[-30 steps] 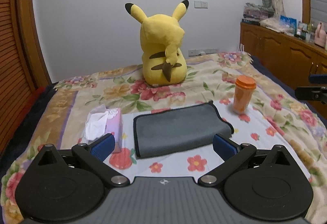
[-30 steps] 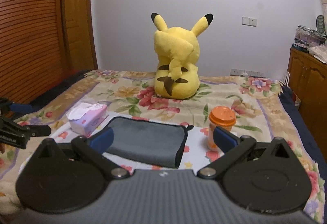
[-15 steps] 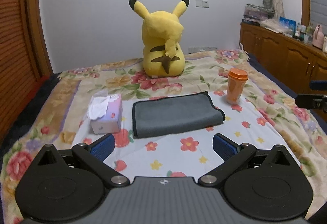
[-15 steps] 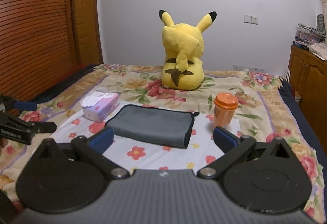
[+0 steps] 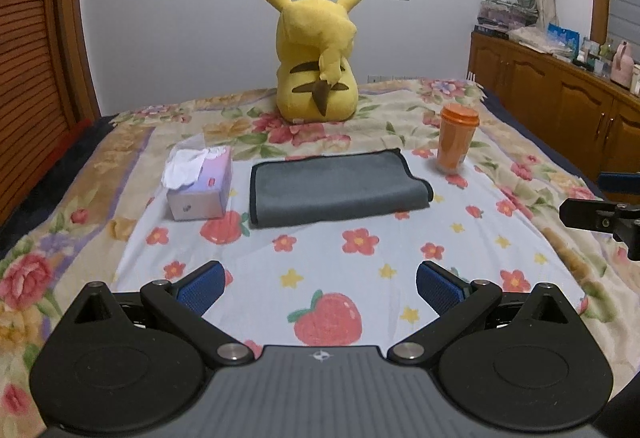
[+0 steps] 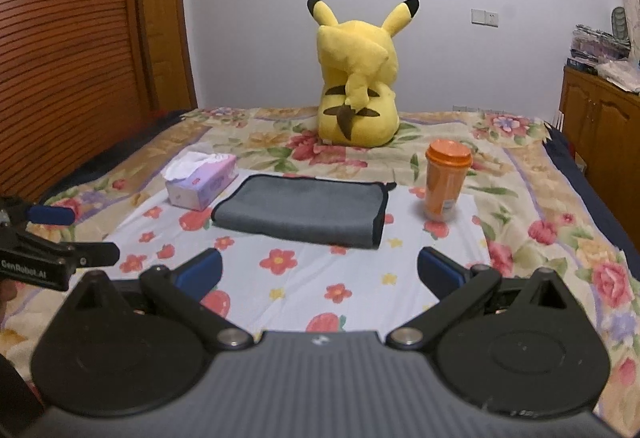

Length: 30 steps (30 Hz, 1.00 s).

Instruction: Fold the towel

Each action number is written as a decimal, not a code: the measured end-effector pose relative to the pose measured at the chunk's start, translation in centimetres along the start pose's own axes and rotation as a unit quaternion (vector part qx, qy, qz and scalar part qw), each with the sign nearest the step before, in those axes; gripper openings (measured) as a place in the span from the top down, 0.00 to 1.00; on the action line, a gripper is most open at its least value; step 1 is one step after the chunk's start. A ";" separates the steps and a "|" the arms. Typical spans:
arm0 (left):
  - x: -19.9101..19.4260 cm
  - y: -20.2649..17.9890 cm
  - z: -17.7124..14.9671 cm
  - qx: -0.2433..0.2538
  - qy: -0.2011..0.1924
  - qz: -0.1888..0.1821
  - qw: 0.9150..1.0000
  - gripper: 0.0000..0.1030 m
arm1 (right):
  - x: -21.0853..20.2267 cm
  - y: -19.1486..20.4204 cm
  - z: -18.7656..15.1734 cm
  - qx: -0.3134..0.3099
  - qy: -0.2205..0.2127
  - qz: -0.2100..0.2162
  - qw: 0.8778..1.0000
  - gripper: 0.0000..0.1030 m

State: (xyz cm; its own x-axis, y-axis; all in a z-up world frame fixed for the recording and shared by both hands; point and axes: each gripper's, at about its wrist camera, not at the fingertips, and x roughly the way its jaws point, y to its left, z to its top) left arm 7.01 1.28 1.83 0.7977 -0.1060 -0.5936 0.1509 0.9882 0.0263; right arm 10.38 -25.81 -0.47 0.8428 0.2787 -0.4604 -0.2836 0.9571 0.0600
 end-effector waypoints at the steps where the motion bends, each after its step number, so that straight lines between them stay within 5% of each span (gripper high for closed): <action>1: 0.1 -0.1 -0.3 0.000 0.001 0.002 1.000 0.00 | 0.0 0.1 -0.3 0.002 -0.001 -0.001 1.000 0.00; 30: 1.1 -1.4 -5.2 -0.020 0.007 0.015 1.000 0.00 | 1.3 0.2 -6.3 0.010 0.029 -0.023 0.999 0.00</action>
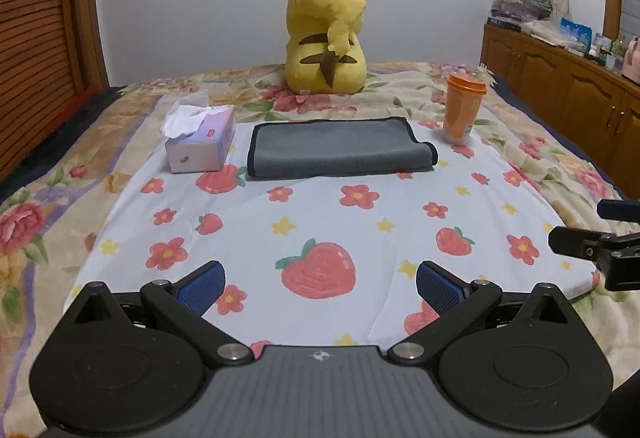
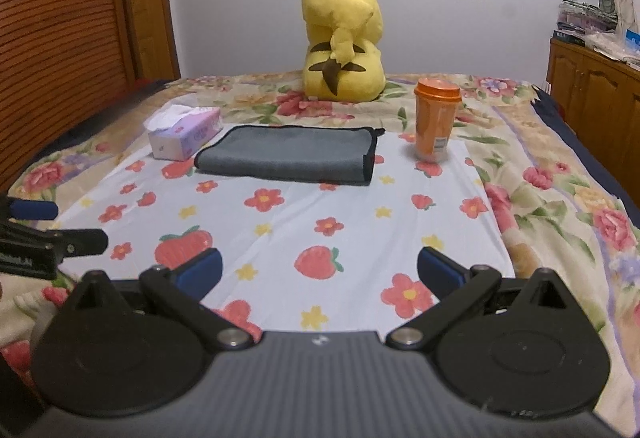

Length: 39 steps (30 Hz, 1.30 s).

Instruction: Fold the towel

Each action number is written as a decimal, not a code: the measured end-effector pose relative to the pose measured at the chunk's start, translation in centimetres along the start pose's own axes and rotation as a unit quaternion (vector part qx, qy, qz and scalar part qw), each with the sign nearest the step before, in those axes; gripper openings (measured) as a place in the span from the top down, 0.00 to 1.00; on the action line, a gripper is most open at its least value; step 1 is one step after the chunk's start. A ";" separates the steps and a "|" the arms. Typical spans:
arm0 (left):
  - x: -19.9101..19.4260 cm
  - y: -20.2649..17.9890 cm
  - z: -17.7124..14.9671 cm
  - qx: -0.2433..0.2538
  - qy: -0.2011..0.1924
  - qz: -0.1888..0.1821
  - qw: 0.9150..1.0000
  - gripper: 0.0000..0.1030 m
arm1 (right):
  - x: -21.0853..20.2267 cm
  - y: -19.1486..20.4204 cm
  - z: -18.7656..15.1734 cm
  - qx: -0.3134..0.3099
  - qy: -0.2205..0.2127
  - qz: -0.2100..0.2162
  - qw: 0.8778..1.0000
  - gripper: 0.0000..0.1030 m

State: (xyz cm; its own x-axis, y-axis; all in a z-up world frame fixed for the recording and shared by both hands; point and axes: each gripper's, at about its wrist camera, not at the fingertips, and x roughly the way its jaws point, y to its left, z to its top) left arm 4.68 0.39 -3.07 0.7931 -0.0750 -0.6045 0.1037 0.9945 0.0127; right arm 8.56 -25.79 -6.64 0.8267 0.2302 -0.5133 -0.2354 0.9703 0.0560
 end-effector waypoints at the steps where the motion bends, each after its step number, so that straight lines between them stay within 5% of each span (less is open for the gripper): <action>1: -0.1 0.0 0.0 -0.001 -0.002 -0.001 1.000 0.00 | 0.1 0.0 -0.1 0.001 0.001 0.000 1.000 0.00; 39: -3.3 0.2 0.2 -0.005 -0.097 0.022 0.995 0.00 | -1.8 -1.0 -0.6 0.017 -0.077 -0.033 0.996 0.00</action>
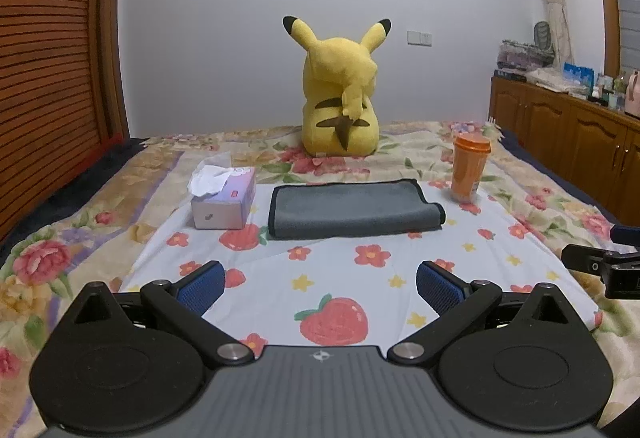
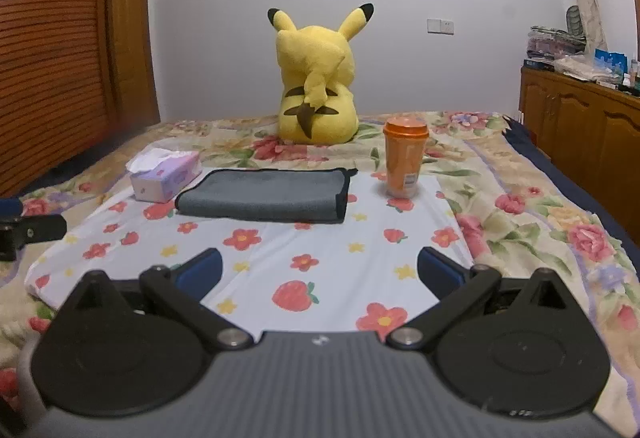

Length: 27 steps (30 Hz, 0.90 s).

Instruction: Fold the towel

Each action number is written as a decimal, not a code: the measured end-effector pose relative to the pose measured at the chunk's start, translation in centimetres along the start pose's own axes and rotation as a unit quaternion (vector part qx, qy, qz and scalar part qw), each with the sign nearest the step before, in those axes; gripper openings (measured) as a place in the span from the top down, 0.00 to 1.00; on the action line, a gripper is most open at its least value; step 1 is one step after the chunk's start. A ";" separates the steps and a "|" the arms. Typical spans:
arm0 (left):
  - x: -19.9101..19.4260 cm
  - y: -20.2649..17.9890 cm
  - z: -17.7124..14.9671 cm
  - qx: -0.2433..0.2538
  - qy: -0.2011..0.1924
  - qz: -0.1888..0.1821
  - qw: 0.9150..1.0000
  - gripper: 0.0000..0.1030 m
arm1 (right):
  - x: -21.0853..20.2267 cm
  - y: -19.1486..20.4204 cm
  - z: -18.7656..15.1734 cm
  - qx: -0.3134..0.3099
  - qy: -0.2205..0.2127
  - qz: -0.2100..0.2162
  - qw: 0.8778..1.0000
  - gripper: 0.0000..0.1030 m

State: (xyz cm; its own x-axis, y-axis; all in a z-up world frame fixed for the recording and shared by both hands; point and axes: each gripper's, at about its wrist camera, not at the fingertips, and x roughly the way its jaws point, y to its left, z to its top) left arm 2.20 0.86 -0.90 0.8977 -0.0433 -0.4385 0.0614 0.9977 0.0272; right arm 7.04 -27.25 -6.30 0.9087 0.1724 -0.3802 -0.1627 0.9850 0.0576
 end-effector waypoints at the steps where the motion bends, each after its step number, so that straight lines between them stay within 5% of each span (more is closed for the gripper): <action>1: -0.1 0.0 0.0 0.000 -0.002 0.000 1.000 0.00 | 0.0 0.0 0.0 0.000 -0.001 -0.001 1.000 0.00; 27: -0.9 -0.3 0.3 0.010 -0.038 0.008 0.999 0.00 | -1.6 -0.3 0.3 -0.001 -0.055 -0.012 0.998 0.00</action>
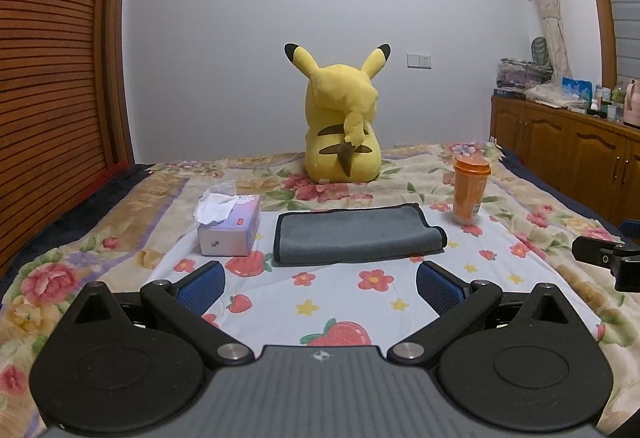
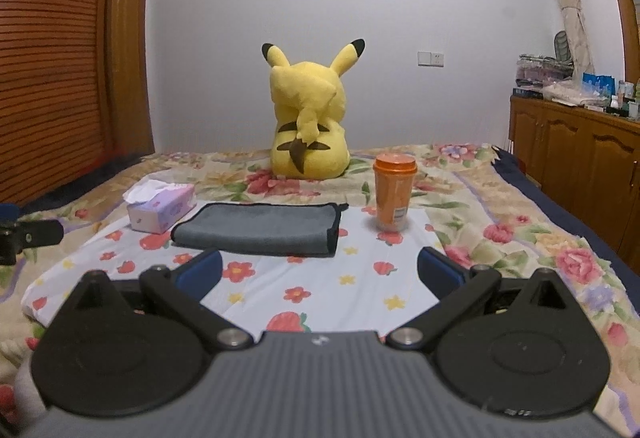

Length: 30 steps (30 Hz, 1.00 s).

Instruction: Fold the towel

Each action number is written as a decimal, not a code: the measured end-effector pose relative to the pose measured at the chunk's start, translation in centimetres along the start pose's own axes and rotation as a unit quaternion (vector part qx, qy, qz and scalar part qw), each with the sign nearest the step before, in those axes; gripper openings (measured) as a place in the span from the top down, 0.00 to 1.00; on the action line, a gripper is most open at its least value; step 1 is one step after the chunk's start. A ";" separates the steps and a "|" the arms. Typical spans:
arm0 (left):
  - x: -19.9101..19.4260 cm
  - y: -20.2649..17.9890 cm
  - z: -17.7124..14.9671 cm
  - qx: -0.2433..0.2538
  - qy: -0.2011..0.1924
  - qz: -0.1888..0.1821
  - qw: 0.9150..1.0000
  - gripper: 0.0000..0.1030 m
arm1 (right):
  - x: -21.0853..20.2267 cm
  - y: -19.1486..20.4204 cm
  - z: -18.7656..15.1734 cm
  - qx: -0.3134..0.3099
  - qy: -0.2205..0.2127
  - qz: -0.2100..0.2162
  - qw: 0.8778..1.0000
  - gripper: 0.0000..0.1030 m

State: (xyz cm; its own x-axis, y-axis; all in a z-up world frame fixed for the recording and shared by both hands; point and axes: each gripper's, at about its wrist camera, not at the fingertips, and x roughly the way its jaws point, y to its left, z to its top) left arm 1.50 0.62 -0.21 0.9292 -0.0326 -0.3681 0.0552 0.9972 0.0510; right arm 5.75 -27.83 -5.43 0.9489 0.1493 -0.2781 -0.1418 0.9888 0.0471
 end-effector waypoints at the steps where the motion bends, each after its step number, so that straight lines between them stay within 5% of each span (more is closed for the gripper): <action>1: 0.0 0.0 0.0 0.000 -0.001 0.000 1.000 0.00 | 0.0 0.0 0.0 0.000 -0.001 -0.001 1.000 0.00; 30: -0.1 0.1 0.0 -0.001 -0.001 0.001 1.000 0.00 | 0.2 -0.1 -0.1 0.003 0.004 0.001 1.000 0.00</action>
State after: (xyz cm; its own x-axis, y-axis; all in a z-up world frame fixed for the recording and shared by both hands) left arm 1.43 0.68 -0.15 0.9300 -0.0315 -0.3661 0.0537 0.9973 0.0504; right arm 5.90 -27.93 -5.56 0.9467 0.1503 -0.2850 -0.1412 0.9886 0.0524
